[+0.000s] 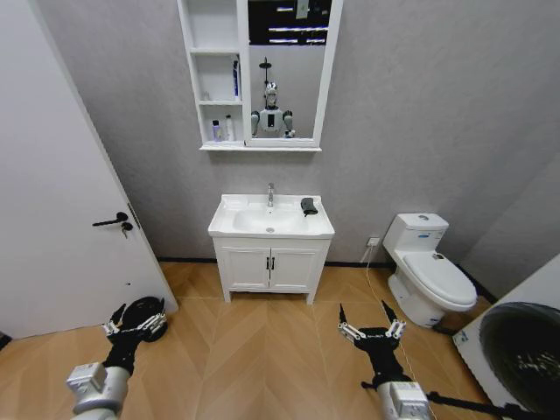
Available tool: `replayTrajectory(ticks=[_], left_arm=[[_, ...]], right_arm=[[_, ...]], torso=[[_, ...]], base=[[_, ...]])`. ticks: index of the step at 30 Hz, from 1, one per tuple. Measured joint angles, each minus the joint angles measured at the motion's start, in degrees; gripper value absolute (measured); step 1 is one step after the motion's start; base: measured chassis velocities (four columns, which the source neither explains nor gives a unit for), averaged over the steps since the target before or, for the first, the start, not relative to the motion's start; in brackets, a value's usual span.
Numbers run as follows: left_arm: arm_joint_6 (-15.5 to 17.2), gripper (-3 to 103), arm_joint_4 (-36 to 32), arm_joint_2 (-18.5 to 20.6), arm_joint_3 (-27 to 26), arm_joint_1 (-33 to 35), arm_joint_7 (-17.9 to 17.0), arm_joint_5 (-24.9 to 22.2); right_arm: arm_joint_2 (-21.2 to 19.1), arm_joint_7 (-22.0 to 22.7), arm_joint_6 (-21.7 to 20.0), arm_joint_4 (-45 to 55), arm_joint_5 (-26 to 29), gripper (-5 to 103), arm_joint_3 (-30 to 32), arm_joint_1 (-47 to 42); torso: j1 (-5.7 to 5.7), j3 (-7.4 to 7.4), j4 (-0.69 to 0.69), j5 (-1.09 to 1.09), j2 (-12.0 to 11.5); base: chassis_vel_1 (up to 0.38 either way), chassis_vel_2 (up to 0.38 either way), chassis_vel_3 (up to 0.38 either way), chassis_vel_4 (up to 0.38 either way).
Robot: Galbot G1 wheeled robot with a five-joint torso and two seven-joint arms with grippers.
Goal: Move facial cleanser and shampoo from washbasin to cabinet, then wipe washbasin with towel.
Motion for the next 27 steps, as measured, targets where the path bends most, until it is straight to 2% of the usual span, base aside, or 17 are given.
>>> replayTrajectory(ticks=[27], left_arm=[[0.0, 100, 0.0, 0.0, 0.0, 0.0, 0.0, 0.0]], right_arm=[[0.0, 0.0, 0.0, 0.0, 0.0, 100, 0.0, 0.0]], torso=[[0.00, 0.00, 0.00, 0.00, 0.0]], base=[[0.000, 0.000, 0.000, 0.000]])
